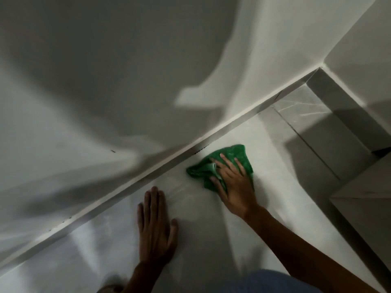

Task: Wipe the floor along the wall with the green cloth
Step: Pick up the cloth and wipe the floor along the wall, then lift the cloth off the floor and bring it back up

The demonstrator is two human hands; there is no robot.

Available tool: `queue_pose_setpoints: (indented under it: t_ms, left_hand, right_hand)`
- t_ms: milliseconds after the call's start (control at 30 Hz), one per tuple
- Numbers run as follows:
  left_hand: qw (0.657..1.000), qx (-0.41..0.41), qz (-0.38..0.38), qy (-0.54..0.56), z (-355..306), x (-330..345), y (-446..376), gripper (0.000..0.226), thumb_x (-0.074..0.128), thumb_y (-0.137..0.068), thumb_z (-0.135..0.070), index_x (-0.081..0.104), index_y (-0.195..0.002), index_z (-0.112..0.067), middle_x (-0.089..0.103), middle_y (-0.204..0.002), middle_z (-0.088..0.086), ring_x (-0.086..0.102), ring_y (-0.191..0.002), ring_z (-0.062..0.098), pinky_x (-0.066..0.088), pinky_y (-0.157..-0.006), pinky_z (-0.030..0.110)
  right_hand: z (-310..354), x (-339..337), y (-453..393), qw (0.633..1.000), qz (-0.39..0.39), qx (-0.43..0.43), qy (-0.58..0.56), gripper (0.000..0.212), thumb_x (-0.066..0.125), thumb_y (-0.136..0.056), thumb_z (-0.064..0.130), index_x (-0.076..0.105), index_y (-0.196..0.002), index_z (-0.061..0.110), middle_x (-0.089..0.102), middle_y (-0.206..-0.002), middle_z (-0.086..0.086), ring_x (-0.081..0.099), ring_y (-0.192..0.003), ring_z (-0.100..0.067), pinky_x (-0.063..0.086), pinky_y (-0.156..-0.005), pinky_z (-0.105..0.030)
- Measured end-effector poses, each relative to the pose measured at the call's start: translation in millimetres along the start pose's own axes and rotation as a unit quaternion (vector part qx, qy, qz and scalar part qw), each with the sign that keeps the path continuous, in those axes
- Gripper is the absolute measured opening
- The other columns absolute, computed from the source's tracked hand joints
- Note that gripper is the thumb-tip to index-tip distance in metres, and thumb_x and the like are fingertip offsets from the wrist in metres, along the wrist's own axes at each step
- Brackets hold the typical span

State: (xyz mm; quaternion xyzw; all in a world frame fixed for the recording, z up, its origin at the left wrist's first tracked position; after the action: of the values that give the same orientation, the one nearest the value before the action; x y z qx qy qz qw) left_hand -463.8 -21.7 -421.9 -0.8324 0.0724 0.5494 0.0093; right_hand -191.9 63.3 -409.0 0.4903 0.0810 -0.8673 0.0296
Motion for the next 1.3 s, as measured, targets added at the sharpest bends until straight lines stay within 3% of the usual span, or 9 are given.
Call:
queue_pose_setpoints:
  t_ms: [100,233,333,400,467,600,700,1067,1300]
  left_hand:
    - [1.0,0.009,0.014,-0.006,-2.0,-4.2,-0.1,0.085,0.042,-0.102,-0.043,0.018,-0.176,-0.008,0.01,-0.187,0.014,0.006,-0.175,0.031,0.001,-0.141,0.05]
    - [1.0,0.018,0.016,0.005,-4.6,-12.8,0.6,0.08,0.043,-0.101,-0.038,0.028,-0.173,-0.005,0.022,-0.184,0.018,0.015,-0.171,0.031,0.002,-0.14,0.039]
    - [0.999,0.015,0.031,0.041,-5.8,-23.2,-8.8,0.075,0.044,-0.1,-0.037,0.044,-0.166,-0.002,0.037,-0.177,0.014,0.03,-0.163,0.031,0.02,-0.131,0.039]
    - [0.995,0.025,0.078,0.05,-9.5,-31.2,-17.8,0.073,0.041,-0.105,-0.046,0.047,-0.164,-0.003,0.042,-0.172,0.008,0.042,-0.158,0.032,0.026,-0.127,0.035]
    - [0.986,0.047,0.148,0.056,-26.4,-52.6,-29.7,0.081,0.034,-0.103,-0.059,0.041,-0.167,-0.009,0.044,-0.173,0.007,0.046,-0.16,0.03,0.027,-0.129,0.027]
    - [0.965,0.042,0.243,0.087,-87.0,-118.4,-58.8,0.099,0.017,-0.088,-0.068,0.028,-0.172,-0.019,0.031,-0.181,0.001,0.032,-0.167,0.021,0.021,-0.131,0.03]
    - [0.969,0.078,0.219,0.084,-147.0,-180.6,-76.9,0.093,0.021,-0.096,-0.068,0.037,-0.17,-0.014,0.038,-0.177,0.004,0.039,-0.164,0.024,0.023,-0.131,0.03]
    - [0.924,0.283,0.232,0.112,-396.1,-344.0,-80.0,0.071,0.035,-0.102,-0.039,0.043,-0.168,-0.015,0.041,-0.176,0.0,0.039,-0.164,0.021,0.032,-0.133,0.037]
    - [0.904,0.299,0.28,0.119,-529.7,-330.8,-60.8,0.078,0.031,-0.098,-0.044,0.031,-0.174,-0.027,0.025,-0.182,-0.013,0.019,-0.169,0.005,0.028,-0.137,0.043]
  right_hand:
    - [6.9,-6.9,33.0,1.0,0.013,-0.016,-0.022,0.049,0.046,-0.113,0.045,0.068,-0.145,0.016,0.068,-0.155,-0.004,0.04,-0.157,-0.01,0.006,-0.139,-0.029]
    - [16.6,-5.3,86.4,0.995,0.063,-0.016,-0.071,0.061,0.038,-0.116,0.057,0.075,-0.136,0.014,0.073,-0.148,-0.004,0.051,-0.146,-0.007,0.03,-0.13,-0.036]
    - [23.2,8.8,119.7,0.956,0.227,0.129,-0.135,0.113,0.032,-0.09,0.099,0.067,-0.149,0.009,0.062,-0.16,-0.007,0.051,-0.154,-0.017,0.033,-0.132,-0.034]
    - [32.5,3.1,135.9,0.863,0.262,0.305,-0.305,0.137,0.036,-0.07,0.112,0.058,-0.156,0.007,0.05,-0.166,-0.005,0.04,-0.159,-0.017,0.022,-0.132,-0.018]
    - [59.9,-41.2,135.4,0.764,0.259,0.42,-0.416,0.093,0.056,-0.093,0.086,0.063,-0.153,0.016,0.053,-0.161,0.004,0.042,-0.156,-0.015,0.02,-0.133,-0.022]
    - [101.4,-141.5,114.5,0.476,0.061,0.559,-0.676,0.044,0.067,-0.102,0.044,0.082,-0.118,0.006,0.084,-0.12,-0.021,0.084,-0.101,-0.033,0.067,-0.089,-0.041]
    - [131.8,-242.1,94.1,0.395,-0.045,0.547,-0.737,0.054,0.058,-0.106,0.045,0.085,-0.119,0.001,0.081,-0.127,-0.026,0.08,-0.112,-0.04,0.064,-0.095,-0.048]
    - [155.2,-539.8,142.5,0.346,-0.331,0.51,-0.715,0.053,0.048,-0.113,0.049,0.07,-0.147,0.015,0.072,-0.148,-0.017,0.069,-0.137,-0.036,0.045,-0.123,-0.054]
    - [103.5,-648.9,192.9,0.482,-0.394,0.566,-0.54,0.06,0.042,-0.111,0.063,0.06,-0.155,0.026,0.071,-0.146,-0.004,0.066,-0.135,-0.028,0.042,-0.128,-0.053]
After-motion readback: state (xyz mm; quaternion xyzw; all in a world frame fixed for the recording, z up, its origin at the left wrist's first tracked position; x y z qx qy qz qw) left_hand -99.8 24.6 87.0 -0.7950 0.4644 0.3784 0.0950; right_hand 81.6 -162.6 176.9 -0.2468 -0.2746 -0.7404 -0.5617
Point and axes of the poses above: each hand's wrist, its own y-axis away from the middle knuckle, its own x-axis out of the palm, z = x × y, the point moved 4 cm from there along -y, towards the middle knuckle
